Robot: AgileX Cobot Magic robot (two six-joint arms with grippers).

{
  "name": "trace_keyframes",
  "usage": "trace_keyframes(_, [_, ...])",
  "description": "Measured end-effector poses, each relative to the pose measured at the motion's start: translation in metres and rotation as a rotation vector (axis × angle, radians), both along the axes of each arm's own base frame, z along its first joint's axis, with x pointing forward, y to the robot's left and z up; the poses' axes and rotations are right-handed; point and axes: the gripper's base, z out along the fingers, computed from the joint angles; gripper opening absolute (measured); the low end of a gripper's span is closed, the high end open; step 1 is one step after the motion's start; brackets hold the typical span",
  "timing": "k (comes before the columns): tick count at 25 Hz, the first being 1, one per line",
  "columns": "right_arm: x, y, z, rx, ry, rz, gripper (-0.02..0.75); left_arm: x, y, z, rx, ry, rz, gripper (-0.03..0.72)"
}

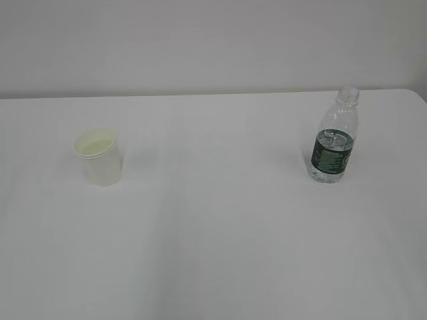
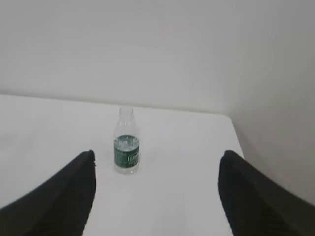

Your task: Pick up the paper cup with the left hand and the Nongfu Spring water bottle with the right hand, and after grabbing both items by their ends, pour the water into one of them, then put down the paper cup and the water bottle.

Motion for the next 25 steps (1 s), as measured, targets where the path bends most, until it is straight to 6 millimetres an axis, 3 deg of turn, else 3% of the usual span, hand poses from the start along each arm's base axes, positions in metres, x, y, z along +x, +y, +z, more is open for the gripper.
trace_keyframes(4, [-0.008, 0.003, -0.009, 0.026, 0.144, 0.030, 0.590, -0.008, 0.002, -0.013, 0.079, 0.127, -0.017, 0.545])
trace_keyframes(8, [-0.016, 0.005, -0.020, 0.040, 0.254, 0.059, 0.590, -0.019, 0.003, -0.021, 0.071, 0.107, -0.031, 0.521])
trace_keyframes(15, [-0.040, 0.003, -0.027, 0.058, 0.184, 0.078, 0.590, -0.023, 0.001, -0.061, 0.061, 0.141, -0.062, 0.504])
trace_keyframes(19, [-0.046, 0.003, -0.030, 0.062, 0.159, 0.081, 0.590, -0.010, -0.004, -0.091, 0.070, 0.230, -0.079, 0.503])
trace_keyframes(25, [-0.035, 0.004, -0.044, 0.056, 0.223, 0.079, 0.590, 0.010, -0.010, -0.122, 0.088, 0.341, -0.085, 0.503])
